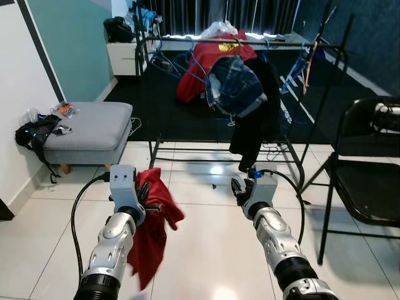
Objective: Hang hanger
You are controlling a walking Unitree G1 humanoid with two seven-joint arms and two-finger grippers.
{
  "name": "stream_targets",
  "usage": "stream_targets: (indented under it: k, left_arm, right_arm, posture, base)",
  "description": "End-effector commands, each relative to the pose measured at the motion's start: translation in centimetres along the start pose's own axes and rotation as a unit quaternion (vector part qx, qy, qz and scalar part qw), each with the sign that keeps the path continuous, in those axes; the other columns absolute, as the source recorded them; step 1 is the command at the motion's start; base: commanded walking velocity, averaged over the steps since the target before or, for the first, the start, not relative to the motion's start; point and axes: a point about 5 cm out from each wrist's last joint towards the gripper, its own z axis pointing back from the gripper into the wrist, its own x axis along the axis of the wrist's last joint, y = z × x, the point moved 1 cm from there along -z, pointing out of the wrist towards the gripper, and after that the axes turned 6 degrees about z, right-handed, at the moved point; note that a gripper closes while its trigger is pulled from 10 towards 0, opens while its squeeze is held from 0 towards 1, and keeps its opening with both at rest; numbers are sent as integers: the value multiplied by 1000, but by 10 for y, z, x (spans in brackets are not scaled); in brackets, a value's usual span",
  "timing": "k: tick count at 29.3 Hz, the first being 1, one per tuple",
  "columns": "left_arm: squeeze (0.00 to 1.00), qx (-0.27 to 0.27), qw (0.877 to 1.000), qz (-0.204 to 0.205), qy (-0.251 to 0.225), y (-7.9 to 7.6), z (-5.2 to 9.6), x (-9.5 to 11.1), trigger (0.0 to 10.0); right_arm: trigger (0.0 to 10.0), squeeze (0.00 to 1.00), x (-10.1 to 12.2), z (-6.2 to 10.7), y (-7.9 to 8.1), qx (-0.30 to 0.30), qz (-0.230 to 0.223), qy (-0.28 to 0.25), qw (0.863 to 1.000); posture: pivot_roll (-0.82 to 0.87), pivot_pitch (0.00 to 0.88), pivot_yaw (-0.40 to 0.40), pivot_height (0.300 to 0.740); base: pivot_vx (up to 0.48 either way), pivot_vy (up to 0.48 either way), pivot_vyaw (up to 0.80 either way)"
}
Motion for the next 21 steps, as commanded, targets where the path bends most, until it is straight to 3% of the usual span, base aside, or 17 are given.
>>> stream_targets:
  k: [1,21]
  left_arm:
    - [0,-4,1000,-3,-4,-1,-1,3,10000]
    - [0,3,1000,-5,-10,4,-1,7,10000]
  right_arm:
    - [10000,0,-5,2,-1,-3,-4,7,1000]
    - [10000,0,0,-2,3,6,2,4,1000]
  posture:
    - [23,0,12,740]
    - [34,0,2,740]
  base:
    - [446,0,0]
    - [444,0,0]
